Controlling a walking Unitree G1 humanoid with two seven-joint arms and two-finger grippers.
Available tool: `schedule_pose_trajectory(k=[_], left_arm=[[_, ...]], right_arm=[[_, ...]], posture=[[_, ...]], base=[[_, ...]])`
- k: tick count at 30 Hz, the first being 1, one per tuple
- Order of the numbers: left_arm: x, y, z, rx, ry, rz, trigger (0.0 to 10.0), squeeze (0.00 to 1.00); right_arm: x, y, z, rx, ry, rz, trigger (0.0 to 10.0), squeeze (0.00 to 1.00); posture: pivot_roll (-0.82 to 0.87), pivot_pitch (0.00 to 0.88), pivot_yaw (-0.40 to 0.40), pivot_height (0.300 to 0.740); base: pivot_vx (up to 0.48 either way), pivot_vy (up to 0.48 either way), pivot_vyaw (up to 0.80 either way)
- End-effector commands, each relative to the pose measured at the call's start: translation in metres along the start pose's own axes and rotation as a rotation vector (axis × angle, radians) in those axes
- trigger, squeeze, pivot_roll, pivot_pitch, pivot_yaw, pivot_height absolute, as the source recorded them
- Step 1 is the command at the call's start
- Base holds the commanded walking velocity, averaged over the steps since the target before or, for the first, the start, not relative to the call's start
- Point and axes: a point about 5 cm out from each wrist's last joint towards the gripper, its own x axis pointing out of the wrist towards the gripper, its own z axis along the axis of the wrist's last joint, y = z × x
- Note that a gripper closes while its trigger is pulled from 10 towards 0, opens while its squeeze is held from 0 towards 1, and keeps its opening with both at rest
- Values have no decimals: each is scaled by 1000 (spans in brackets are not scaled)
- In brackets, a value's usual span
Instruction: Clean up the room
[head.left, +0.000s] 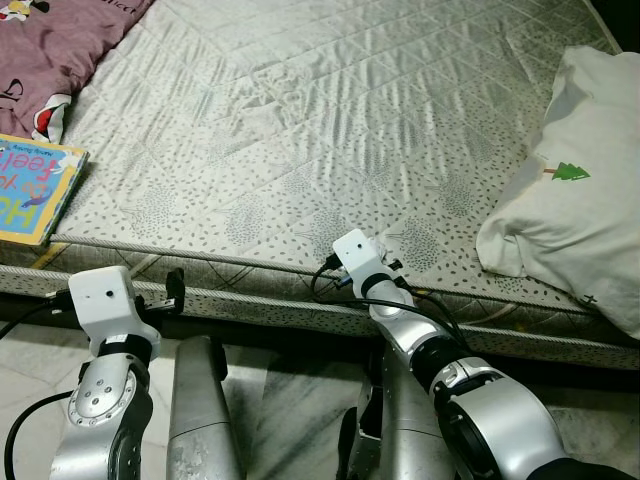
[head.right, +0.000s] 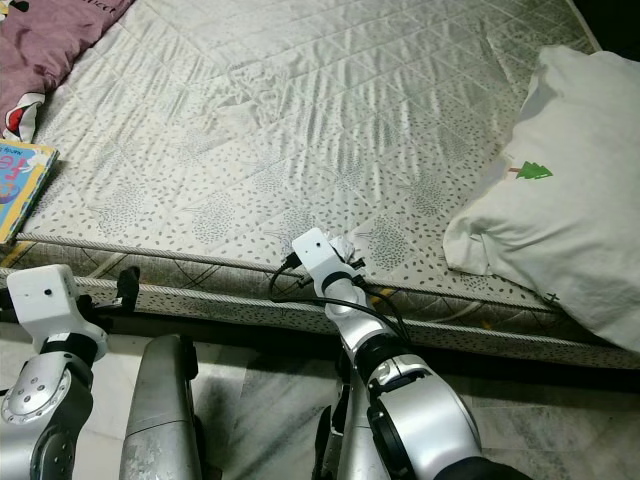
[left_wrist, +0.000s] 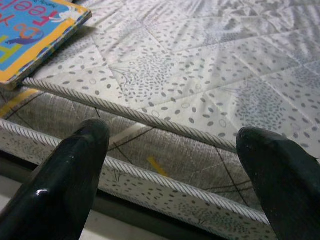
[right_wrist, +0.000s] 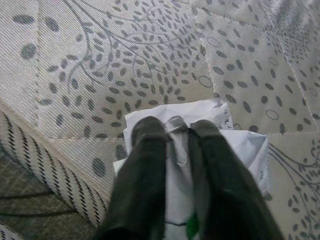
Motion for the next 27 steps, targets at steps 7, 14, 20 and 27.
schedule_pose_trajectory(k=[7, 14, 20, 27], left_arm=[[7, 1, -4, 4, 3, 22, 10000, 0], [20, -2, -1, -3, -23, 11, 10000, 0], [41, -12, 3, -11, -59, -23, 10000, 0], [62, -16, 11, -16, -111, -32, 10000, 0]], right_arm=[[-1, -8, -10, 8, 51, -8, 0, 0], [3, -23, 3, 86, -4, -44, 0, 0], [3, -42, 10, 189, -48, -88, 0, 0], [2, -57, 24, 438, -162, -68, 0, 0]], posture=[[226, 136, -118, 532], [184, 73, -100, 532], [135, 0, -80, 532], [86, 0, -58, 532]], base=[[0, 0, 0], [0, 0, 0], [0, 0, 0], [0, 0, 0]])
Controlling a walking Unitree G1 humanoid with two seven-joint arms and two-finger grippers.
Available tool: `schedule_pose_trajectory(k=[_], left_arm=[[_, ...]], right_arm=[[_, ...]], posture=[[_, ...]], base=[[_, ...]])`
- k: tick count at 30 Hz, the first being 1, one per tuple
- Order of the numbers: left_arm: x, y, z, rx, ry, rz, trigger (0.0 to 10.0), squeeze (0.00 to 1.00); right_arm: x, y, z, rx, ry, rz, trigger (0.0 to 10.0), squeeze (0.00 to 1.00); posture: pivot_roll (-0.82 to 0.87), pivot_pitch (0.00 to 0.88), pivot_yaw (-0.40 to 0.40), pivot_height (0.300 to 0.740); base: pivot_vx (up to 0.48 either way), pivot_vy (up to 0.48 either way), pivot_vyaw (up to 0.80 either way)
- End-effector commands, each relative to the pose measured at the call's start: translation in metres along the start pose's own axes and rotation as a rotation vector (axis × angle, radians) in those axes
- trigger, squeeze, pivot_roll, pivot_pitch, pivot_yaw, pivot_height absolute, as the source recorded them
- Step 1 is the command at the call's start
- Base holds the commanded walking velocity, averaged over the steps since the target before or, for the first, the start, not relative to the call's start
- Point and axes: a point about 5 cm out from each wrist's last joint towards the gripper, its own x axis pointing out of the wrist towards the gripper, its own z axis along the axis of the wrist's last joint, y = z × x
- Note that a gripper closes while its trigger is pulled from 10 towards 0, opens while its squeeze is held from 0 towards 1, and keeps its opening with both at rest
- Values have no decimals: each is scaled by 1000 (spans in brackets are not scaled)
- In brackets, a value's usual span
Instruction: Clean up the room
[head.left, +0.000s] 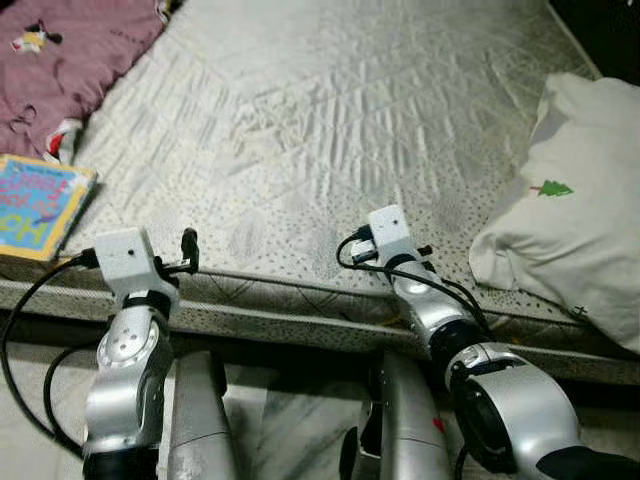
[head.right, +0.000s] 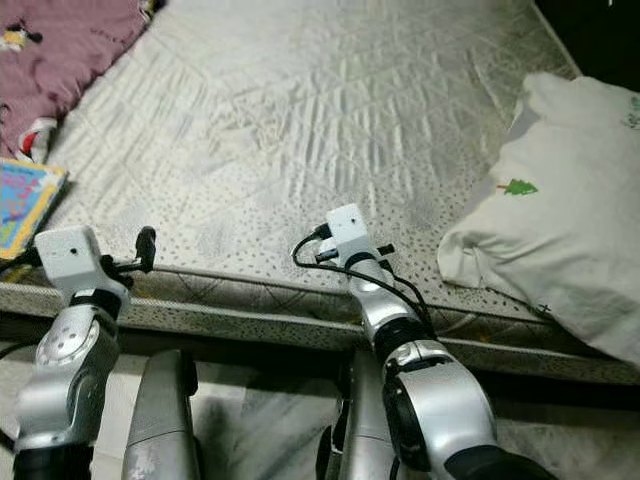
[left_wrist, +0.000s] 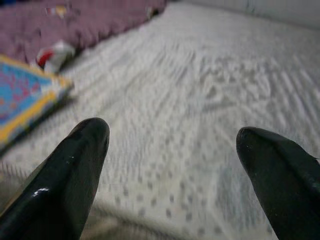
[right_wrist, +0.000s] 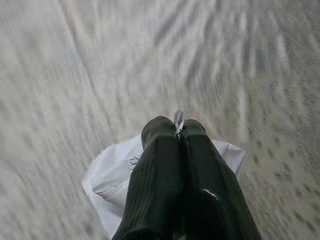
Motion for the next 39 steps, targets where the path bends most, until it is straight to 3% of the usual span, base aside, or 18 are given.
schedule_pose_trajectory(k=[1, 6, 9, 18, 19, 22, 26, 31, 39], left_arm=[[1, 0, -2, 14, -7, -6, 10000, 0], [10, -4, 0, 3, -41, -9, 10000, 0], [11, -1, -2, 1, -43, 1, 10000, 0], [1, 9, -10, 27, -45, 11, 10000, 0], [-4, 11, -12, 33, -40, 8, 10000, 0], [-17, 15, -16, 47, -30, 0, 10000, 0], [-26, 17, -17, 50, -24, -6, 10000, 0], [-30, 21, -17, 44, -22, 1, 10000, 0], [-29, 8, -12, 19, -24, -52, 10000, 0]], right_arm=[[0, -4, 7, 69, -52, 9, 0, 0], [-16, -22, 20, 225, -231, 16, 0, 0], [-29, -30, 21, 225, -299, 0, 0, 0], [-61, -32, 10, 206, -338, 25, 0, 0], [-70, -32, 8, 185, -343, 32, 10000, 0], [-94, -32, 1, 171, -329, 38, 10000, 0], [-109, -33, -8, 179, -285, 42, 10000, 0], [-111, -31, -6, 200, -261, 49, 10000, 0], [-110, -20, 8, 241, -297, 57, 10000, 0]], posture=[[78, 0, -54, 532], [49, 0, -45, 532], [42, 0, -46, 532], [39, 0, -46, 532], [39, 0, -46, 532], [39, 0, -44, 532], [54, 0, -63, 532], [46, 0, -64, 532], [36, 0, -44, 536]], base=[[0, 0, 0], [0, 0, 0], [0, 0, 0], [0, 0, 0], [0, 0, 0], [0, 0, 0], [0, 0, 0], [0, 0, 0], [0, 0, 0]])
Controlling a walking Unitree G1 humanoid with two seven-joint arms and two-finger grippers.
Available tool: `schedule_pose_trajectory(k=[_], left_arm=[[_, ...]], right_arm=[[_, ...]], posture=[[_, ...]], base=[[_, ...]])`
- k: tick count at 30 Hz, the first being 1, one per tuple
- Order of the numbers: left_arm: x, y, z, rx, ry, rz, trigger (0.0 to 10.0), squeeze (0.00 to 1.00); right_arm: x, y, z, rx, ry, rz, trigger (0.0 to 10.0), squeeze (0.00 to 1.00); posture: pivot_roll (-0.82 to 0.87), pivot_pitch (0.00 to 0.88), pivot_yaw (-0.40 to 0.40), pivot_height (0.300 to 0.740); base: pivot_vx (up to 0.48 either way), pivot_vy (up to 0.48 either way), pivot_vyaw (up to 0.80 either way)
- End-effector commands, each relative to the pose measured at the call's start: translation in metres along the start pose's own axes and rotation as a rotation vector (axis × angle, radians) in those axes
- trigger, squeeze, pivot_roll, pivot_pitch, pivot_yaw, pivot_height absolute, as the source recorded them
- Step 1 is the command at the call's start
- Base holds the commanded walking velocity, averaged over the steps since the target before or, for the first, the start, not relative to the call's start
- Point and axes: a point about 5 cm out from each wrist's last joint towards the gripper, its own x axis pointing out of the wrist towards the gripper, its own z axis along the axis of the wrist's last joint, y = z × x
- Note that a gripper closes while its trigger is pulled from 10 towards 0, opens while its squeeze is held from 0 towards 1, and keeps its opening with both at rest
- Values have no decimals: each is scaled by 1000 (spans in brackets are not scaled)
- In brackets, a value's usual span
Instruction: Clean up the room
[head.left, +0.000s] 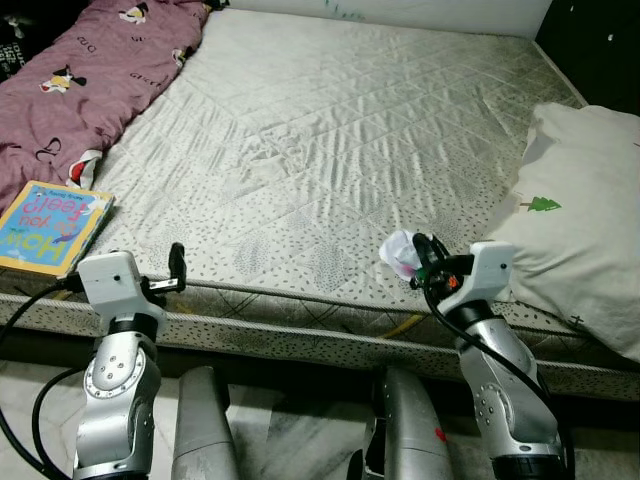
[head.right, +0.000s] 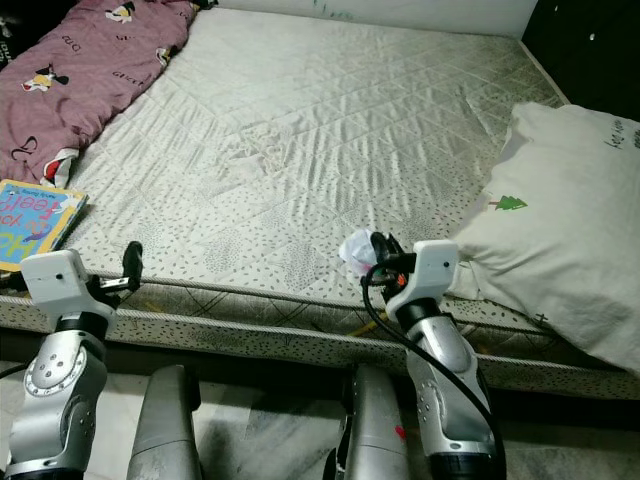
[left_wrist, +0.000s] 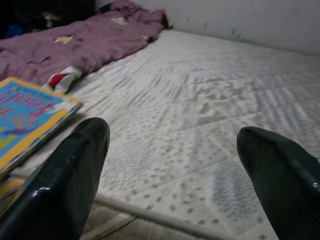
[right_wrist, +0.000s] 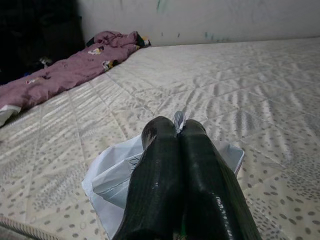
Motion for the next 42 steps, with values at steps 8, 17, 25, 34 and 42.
schedule_pose_trajectory(k=[8, 17, 25, 34, 42], left_arm=[[6, -1, 5, 2, -10, -5, 10000, 0], [8, -7, 4, -7, -2, -20, 10000, 0], [12, -7, 5, -3, -9, -24, 10000, 0], [15, -8, 5, 32, -15, -7, 10000, 0], [18, -11, 4, 19, -12, -22, 10000, 0]], right_arm=[[6, 0, 9, -13, -13, -10, 10000, 0], [9, -4, 12, -27, -18, -30, 10000, 0], [11, -3, 12, -30, -20, -34, 10000, 0], [12, -8, 8, -77, 0, -86, 10000, 0], [11, -14, 9, -127, -17, -108, 10000, 0]], posture=[[30, 0, -57, 574], [19, 0, -51, 618], [19, 0, -51, 657], [19, 0, -47, 694], [14, 0, -45, 699]], base=[[0, 0, 0], [0, 0, 0], [0, 0, 0], [0, 0, 0], [0, 0, 0]])
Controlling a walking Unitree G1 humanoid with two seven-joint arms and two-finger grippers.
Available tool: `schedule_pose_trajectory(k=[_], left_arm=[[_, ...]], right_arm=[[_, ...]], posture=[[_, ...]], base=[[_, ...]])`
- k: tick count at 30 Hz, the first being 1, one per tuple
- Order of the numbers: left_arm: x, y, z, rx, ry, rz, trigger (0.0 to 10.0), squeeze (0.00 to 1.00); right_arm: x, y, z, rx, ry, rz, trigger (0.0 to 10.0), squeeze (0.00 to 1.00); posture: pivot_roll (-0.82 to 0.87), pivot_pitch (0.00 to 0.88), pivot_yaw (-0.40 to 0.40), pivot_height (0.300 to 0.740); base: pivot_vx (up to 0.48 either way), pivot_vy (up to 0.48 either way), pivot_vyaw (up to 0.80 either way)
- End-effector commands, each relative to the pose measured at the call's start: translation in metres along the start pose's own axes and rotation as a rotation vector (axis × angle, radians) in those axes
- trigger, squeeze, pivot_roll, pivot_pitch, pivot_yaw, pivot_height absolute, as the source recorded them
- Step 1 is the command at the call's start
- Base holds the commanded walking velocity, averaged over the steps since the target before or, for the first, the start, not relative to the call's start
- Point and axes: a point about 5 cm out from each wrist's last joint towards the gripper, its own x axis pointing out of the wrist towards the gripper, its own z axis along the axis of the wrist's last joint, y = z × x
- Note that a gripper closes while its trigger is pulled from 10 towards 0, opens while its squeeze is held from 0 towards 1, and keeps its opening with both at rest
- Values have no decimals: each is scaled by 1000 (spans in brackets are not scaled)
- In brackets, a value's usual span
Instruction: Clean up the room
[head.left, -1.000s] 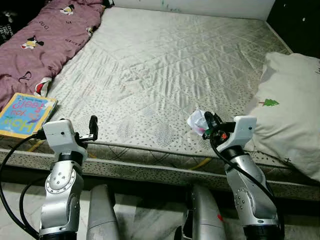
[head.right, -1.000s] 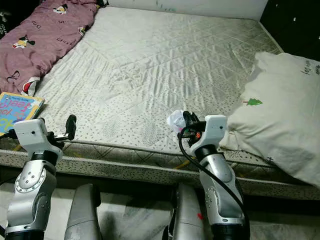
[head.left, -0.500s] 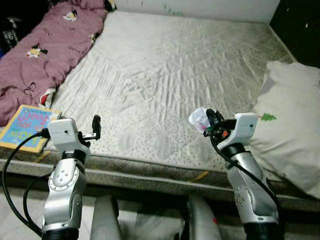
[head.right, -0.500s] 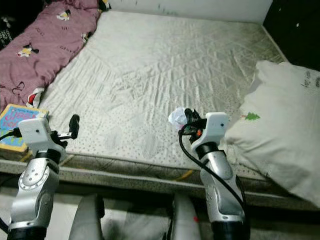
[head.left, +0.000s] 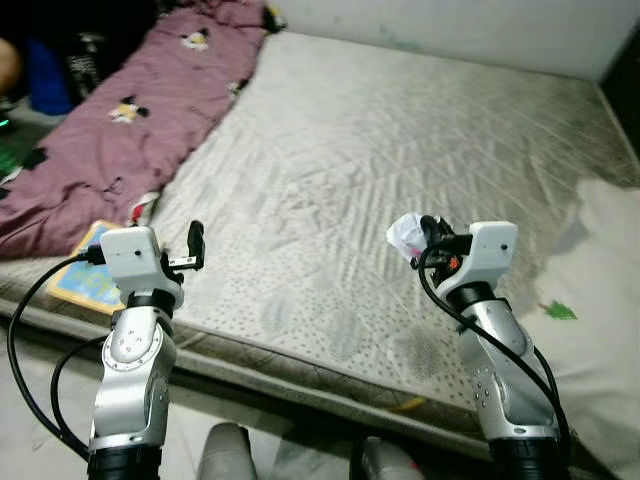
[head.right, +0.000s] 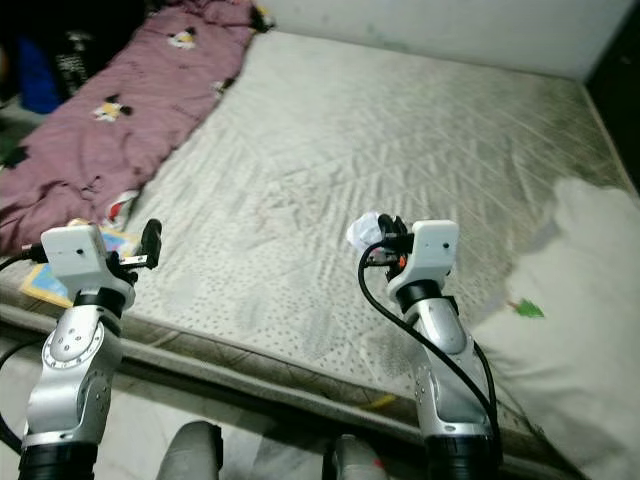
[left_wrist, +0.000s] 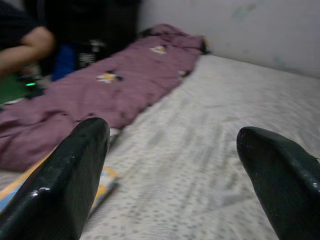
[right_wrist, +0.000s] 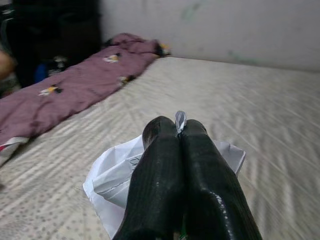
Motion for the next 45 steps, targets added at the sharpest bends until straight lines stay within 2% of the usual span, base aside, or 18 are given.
schedule_pose_trajectory(k=[1, 7, 17, 22, 26, 45], left_arm=[[0, -1, -3, -1, 11, -10, 10000, 0], [1, -1, -3, -1, 8, -8, 10000, 0], [4, 0, -3, 37, 4, 33, 10000, 0], [6, 1, -3, 37, 8, 35, 10000, 0], [6, -4, -4, 11, 7, -9, 10000, 0], [8, -9, -7, -45, 14, -26, 10000, 0]], right_arm=[[0, -3, 1, -20, -12, -19, 10000, 0], [2, -5, 0, -37, -10, -40, 10000, 0], [1, -6, -6, -41, 0, -58, 10000, 0], [0, -12, -11, -88, 30, -114, 10000, 0], [0, -12, -10, -142, 16, -91, 10000, 0], [9, -11, -9, -111, 15, -92, 10000, 0]], posture=[[14, 0, -45, 704], [18, 0, -45, 740], [20, 0, -41, 740], [16, 0, -35, 740], [14, 0, -35, 740], [6, 0, -51, 740]], base=[[0, 0, 0], [0, 0, 0], [0, 0, 0], [0, 0, 0], [0, 0, 0], [0, 0, -21]])
